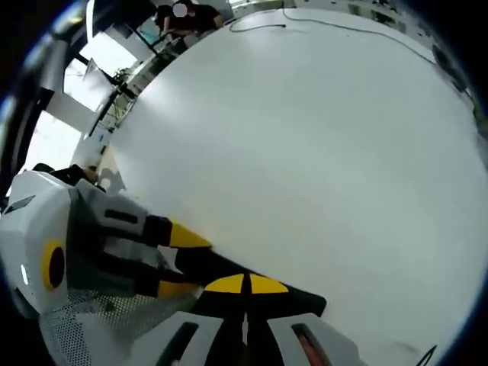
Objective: Press the specified remote control buttons in sequence, fully releasing each button before pressing the next.
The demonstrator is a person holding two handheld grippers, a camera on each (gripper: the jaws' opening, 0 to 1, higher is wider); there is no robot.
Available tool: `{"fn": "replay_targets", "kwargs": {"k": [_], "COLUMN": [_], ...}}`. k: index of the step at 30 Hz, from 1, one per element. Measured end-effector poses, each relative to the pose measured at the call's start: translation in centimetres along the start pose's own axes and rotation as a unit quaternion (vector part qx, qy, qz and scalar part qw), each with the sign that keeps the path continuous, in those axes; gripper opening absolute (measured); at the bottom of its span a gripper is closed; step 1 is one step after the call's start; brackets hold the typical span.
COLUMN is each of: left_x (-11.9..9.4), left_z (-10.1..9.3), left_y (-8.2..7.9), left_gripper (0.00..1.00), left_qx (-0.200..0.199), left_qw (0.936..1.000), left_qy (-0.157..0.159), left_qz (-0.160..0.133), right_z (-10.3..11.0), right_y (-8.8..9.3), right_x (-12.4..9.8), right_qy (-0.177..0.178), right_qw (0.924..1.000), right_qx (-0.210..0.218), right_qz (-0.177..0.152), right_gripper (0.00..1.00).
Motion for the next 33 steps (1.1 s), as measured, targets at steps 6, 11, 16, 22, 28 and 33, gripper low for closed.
{"fn": "replay_targets", "kwargs": {"k": [6,11,16,22,28,33], "left_x": [0.03,0.03,0.02,0.06,0.04,0.11], "left_z": [0.03,0.03,-0.02,0.03,0.05,0.11], "left_y": [0.01,0.01,0.01,-0.01,0.02,0.03], "left_gripper": [0.24,0.24,0.24,0.25,0.25,0.25], "left_qx": [-0.004,-0.007,-0.008,-0.012,-0.013,-0.013], "left_qw": [1.0,1.0,1.0,0.9999,0.9999,0.9999], "left_qy": [0.0,0.001,-0.002,-0.002,0.0,0.0], "left_qz": [-0.002,-0.001,-0.002,-0.003,-0.007,-0.009], "right_z": [0.01,0.01,-0.22,-0.2,-0.34,-0.44], "right_y": [-0.18,-0.16,-0.07,-0.06,0.22,0.42], "right_x": [0.24,0.21,0.04,0.02,-0.26,-0.43], "right_qy": [0.01,0.014,0.002,-0.002,-0.016,-0.026], "right_qw": [0.9999,0.9999,0.9998,0.9996,0.9988,0.9977], "right_qx": [0.0,-0.003,0.02,0.027,0.045,0.063], "right_qz": [-0.001,0.0,-0.005,-0.008,-0.003,0.002], "right_gripper": [0.0,0.0,0.0,0.0,0.0,0.0]}}
Point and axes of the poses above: the point that each gripper's makers call its tool centre point, and the gripper's own axes: x roughly forward along the fingers, z roughly to its left, y roughly out of its underside, the point moved 6 cm from there along -x, roughly backward along the fingers, and after that the axes turned 13 degrees about -x, right-handed, at the moved point
